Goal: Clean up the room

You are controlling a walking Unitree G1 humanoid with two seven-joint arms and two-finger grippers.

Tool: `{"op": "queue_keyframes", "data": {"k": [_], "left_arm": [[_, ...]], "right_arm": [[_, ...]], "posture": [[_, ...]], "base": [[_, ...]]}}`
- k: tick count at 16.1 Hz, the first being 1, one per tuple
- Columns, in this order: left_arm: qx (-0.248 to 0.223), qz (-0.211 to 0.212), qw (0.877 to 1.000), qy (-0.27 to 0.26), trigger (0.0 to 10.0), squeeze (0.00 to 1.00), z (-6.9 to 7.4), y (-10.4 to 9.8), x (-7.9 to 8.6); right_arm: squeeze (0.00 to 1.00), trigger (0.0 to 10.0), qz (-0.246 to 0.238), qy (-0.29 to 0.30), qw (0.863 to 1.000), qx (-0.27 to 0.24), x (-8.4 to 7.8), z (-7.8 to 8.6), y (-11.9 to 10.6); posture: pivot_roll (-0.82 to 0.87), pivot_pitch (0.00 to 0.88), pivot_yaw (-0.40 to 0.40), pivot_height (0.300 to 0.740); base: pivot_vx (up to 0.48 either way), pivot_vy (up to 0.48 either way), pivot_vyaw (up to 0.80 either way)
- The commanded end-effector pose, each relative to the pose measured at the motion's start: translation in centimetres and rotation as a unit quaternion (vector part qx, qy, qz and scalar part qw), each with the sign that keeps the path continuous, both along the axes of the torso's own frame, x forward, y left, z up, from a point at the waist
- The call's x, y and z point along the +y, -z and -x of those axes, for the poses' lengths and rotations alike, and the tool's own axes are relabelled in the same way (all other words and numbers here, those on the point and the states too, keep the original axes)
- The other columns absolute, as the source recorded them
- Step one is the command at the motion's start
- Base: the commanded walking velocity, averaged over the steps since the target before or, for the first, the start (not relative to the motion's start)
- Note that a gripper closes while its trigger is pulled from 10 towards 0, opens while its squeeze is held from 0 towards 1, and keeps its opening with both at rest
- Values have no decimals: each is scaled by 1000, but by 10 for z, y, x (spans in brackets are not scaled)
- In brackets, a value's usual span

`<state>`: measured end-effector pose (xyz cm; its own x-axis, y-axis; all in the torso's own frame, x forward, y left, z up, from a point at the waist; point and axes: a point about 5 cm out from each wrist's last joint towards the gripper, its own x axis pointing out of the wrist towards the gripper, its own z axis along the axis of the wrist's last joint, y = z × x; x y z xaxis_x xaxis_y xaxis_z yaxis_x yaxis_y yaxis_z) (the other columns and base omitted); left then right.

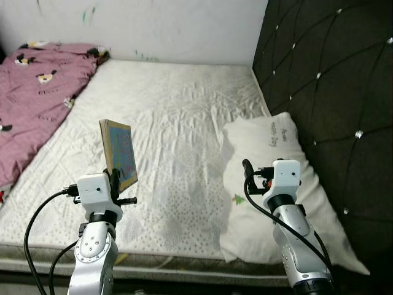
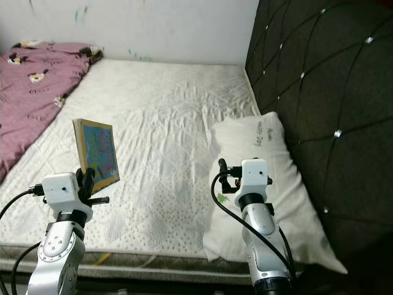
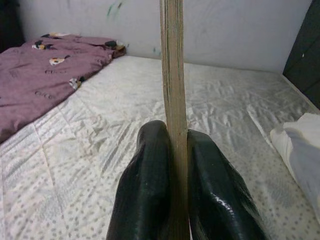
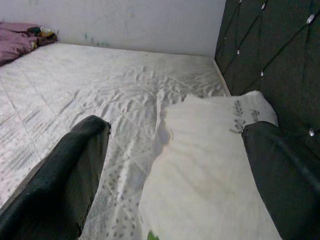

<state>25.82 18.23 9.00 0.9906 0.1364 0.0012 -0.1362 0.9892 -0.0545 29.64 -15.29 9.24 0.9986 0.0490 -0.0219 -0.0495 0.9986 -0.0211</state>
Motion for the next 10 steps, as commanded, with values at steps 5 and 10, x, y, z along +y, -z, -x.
{"op": "queue_keyframes", "data": {"k": [5,10], "left_arm": [[-18,0,1000,-4,10000,0,-2,-7,0],[-17,1,1000,-20,10000,0,-3,-7,2]], "right_arm": [[0,10000,0,-9,1000,1,0,-2,0],[0,10000,2,-15,1000,4,1,-6,0]], "posture": [[37,27,-24,630],[36,27,-29,630]], "base": [[0,0,0],[0,0,0]]}}
